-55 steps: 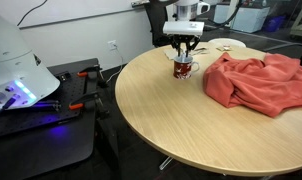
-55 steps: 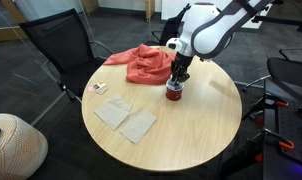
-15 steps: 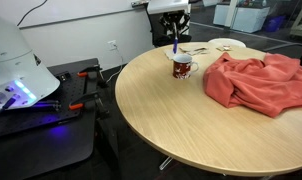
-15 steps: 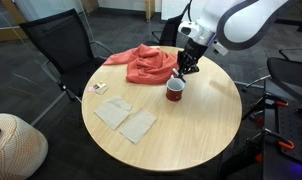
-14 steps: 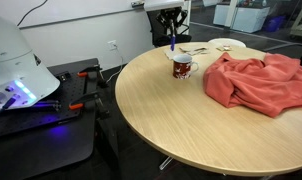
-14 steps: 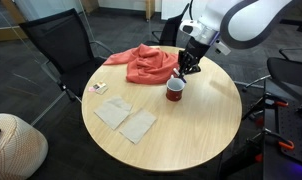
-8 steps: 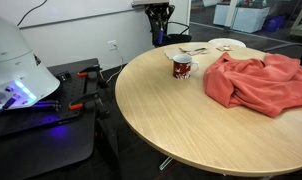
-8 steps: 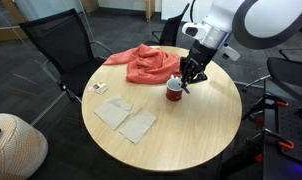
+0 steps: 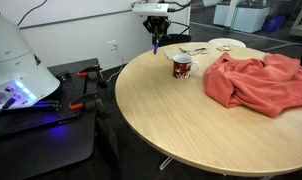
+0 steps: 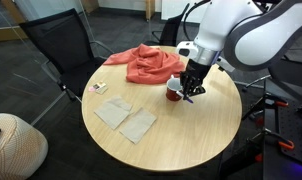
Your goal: Take the blue pen out of the maroon mug
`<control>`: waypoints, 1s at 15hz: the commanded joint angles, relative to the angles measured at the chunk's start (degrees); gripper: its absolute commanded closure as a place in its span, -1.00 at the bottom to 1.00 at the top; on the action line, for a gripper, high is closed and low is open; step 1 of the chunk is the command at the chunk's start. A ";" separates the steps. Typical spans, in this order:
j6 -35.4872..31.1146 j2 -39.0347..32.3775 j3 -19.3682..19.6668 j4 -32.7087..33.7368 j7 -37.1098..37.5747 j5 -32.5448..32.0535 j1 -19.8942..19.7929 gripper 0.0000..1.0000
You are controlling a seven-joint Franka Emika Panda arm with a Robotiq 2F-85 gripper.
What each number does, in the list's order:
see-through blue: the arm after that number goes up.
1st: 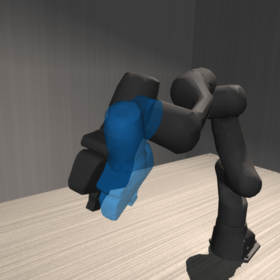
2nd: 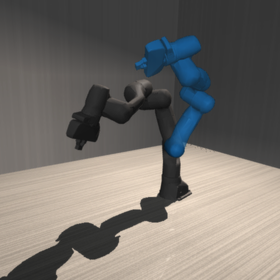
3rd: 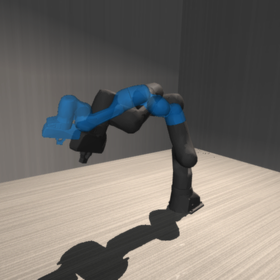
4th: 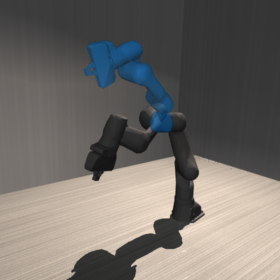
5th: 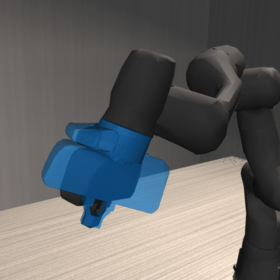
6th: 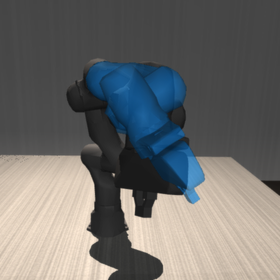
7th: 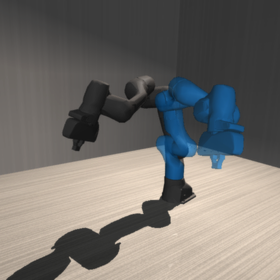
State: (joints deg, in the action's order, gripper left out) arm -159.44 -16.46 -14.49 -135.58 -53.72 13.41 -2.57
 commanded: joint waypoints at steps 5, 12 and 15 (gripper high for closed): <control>-2.12 -12.31 2.38 8.76 10.01 -11.27 3.89 0.94; -0.75 -19.82 5.57 15.49 18.73 -21.83 7.44 0.94; -0.45 -22.19 5.93 17.23 21.30 -24.41 7.93 0.94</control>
State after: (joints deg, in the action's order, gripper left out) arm -160.56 -36.51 -9.71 -120.94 -35.93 -8.25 3.98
